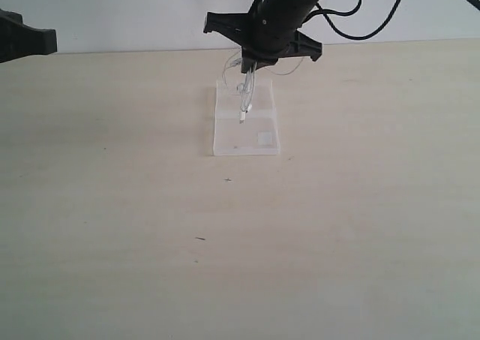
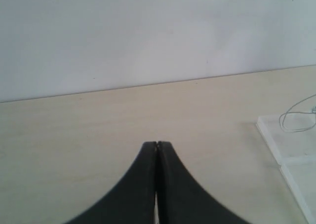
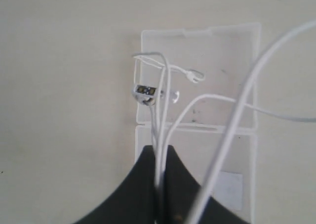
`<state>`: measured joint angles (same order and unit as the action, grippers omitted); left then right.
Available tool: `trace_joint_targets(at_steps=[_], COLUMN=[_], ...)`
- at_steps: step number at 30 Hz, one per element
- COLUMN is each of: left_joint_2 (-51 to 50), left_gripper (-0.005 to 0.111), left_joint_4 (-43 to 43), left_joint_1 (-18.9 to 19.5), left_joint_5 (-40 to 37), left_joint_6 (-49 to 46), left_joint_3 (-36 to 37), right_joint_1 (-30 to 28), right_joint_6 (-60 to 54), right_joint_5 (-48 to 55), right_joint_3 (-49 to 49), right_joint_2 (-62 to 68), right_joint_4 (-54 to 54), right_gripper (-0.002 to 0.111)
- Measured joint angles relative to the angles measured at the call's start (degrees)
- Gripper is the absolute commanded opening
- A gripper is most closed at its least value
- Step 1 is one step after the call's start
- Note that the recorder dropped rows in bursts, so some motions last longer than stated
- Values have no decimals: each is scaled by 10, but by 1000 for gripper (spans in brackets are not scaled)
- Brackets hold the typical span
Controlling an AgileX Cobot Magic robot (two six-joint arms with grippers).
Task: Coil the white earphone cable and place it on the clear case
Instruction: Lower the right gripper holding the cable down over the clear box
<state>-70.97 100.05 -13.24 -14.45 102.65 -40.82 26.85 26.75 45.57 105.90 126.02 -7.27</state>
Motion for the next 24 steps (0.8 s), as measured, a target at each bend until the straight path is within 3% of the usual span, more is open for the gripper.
trace_joint_targets(at_steps=[24], left_joint_2=[0], left_gripper=[0], left_joint_4=[0], left_joint_1=[0], left_joint_5=[0], left_joint_6=[0], left_joint_3=[0], right_joint_1=[0], right_joint_6=[57], right_joint_5=[-12], right_joint_3=[0], right_joint_2=[52], right_joint_4=[22], right_gripper=[0])
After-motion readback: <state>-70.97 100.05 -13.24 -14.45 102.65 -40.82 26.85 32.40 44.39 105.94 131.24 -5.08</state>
